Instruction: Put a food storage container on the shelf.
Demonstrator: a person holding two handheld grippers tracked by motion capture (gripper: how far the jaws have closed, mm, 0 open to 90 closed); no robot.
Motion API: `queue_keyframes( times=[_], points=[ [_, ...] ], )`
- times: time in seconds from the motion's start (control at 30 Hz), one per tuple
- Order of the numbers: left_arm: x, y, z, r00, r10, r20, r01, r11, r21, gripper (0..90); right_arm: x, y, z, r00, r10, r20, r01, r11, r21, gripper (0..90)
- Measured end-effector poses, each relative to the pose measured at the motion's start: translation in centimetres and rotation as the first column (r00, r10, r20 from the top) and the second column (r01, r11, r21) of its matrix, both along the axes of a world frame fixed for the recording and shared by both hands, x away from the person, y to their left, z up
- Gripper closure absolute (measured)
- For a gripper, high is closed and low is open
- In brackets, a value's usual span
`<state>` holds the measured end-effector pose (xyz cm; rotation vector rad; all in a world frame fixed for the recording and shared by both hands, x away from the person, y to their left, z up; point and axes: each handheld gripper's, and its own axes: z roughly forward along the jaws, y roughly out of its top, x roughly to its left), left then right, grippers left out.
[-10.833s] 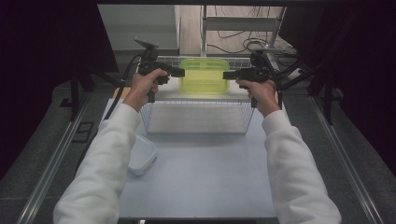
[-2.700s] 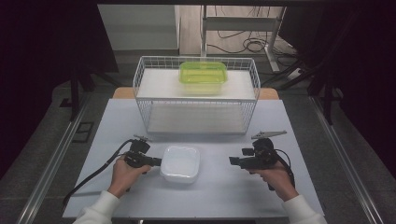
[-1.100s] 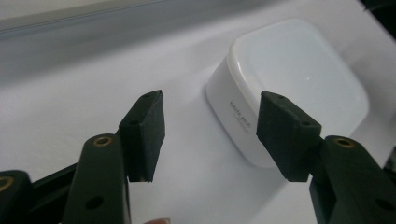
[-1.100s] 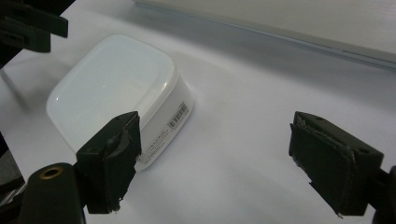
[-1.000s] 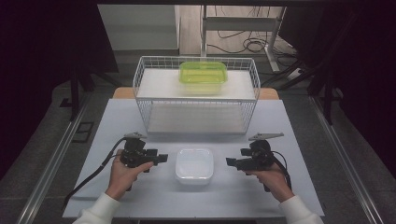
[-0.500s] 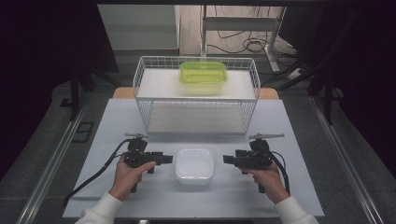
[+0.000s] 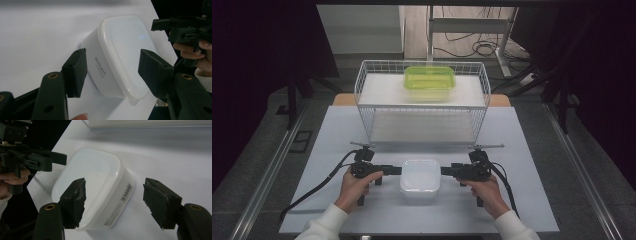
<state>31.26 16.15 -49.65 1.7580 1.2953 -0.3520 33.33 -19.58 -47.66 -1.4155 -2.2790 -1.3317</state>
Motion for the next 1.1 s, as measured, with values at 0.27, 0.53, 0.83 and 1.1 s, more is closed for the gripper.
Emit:
queue_keyframes(
  times=[0.27,0.53,0.83,1.1],
  points=[
    [0.3,-0.4,-0.8,0.9990,-0.019,-0.040,0.017,0.9994,-0.030,43.6,0.1,0.0,-1.0,0.9988,0.023,-0.043,-0.022,0.999,0.031,39.9],
    [0.3,-0.6,-1.4,0.9969,-0.031,-0.072,0.027,0.9979,-0.059,48.9,0.2,0.3,-1.8,0.9965,0.024,-0.080,-0.019,0.998,0.064,43.7],
    [0.3,-0.7,-2.2,0.9953,-0.030,-0.093,0.018,0.9920,-0.125,60.2,0.2,0.7,-2.7,0.9856,0.045,-0.163,-0.024,0.992,0.125,57.8],
    [-0.2,-0.5,-2.0,0.9954,0.015,-0.095,-0.029,0.9891,-0.144,69.4,0.0,0.2,-3.0,0.9741,-0.001,-0.226,0.046,0.980,0.196,69.0]
  ],
)
